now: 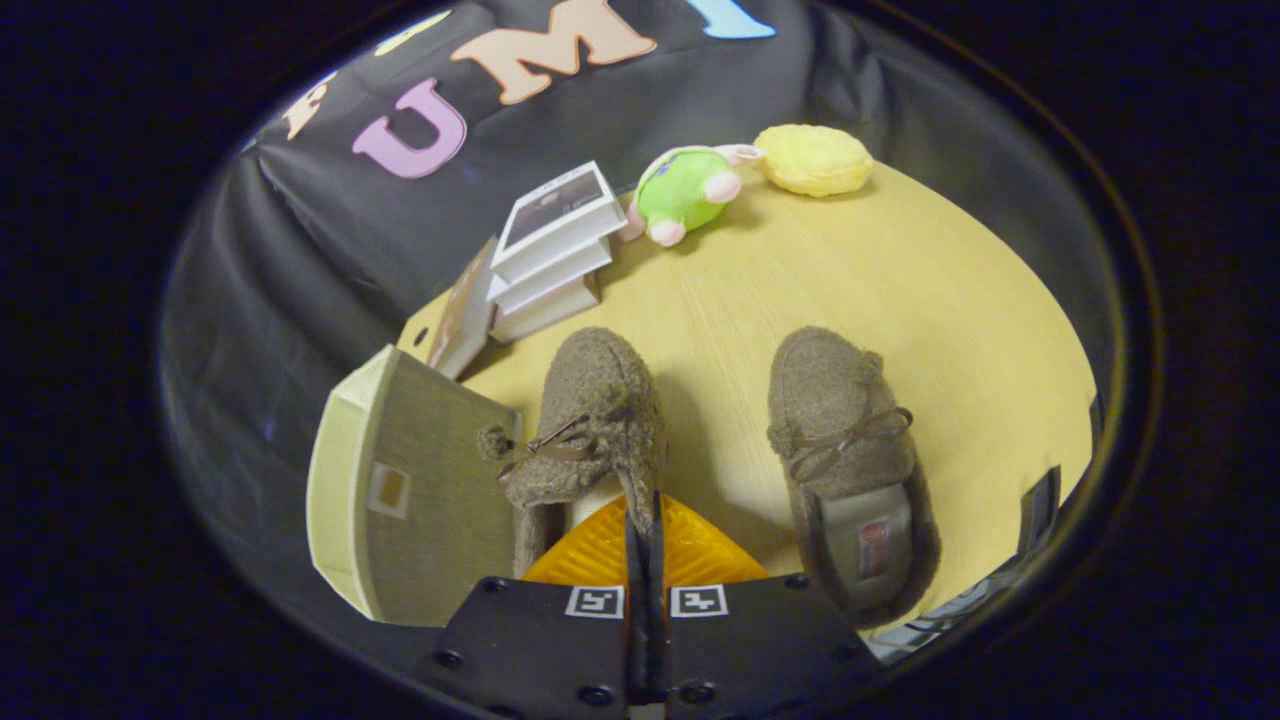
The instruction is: Open the storage box then place both shoes into the box .Put the left shoe in first, then the right shoe, with the right side of both shoes facing outward in a uniform manner.
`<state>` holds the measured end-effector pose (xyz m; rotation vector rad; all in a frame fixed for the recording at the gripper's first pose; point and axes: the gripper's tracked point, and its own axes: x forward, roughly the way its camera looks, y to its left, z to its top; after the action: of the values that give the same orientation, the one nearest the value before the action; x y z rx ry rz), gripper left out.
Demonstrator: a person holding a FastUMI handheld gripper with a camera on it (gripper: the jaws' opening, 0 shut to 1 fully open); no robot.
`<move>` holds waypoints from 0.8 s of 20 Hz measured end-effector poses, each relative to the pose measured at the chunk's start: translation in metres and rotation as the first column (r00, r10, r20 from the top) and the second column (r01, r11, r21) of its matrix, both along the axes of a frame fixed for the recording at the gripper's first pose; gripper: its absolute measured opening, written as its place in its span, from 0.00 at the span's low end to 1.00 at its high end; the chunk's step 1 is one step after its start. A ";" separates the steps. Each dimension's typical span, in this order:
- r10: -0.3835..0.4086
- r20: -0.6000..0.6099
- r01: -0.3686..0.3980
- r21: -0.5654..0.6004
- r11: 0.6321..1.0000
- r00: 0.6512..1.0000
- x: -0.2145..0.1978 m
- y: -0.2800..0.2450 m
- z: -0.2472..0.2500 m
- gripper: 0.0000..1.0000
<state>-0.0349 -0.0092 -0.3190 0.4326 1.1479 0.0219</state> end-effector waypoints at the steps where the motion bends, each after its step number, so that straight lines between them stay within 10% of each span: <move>1: -0.010 0.012 0.010 0.009 1.000 1.000 0.001 0.004 0.012 0.03; 16: 0.036 0.143 -0.062 0.180 0.982 0.989 0.022 0.155 0.135 0.03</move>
<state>-0.0133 0.1459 -0.1836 0.5582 1.0223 0.2004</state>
